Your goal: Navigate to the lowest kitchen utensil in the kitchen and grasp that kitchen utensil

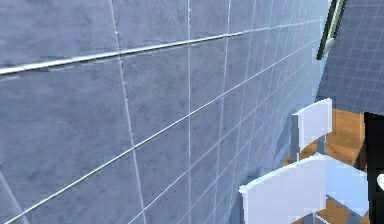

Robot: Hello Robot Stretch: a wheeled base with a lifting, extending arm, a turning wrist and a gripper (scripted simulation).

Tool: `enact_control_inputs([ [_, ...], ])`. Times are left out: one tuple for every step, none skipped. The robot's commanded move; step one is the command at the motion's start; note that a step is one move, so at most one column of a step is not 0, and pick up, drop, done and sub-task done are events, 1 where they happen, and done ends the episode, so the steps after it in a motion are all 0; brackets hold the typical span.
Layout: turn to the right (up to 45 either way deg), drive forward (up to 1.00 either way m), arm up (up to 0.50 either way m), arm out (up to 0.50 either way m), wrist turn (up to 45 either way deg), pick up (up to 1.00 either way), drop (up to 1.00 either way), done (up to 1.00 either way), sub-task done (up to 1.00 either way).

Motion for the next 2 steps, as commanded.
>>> enact_control_inputs([
  [0.0,0.0,0.38,0.0,0.0,0.0,0.0,0.0,0.0],
  [0.0,0.0,0.0,0.48,0.0,0.0,0.0,0.0,0.0],
])
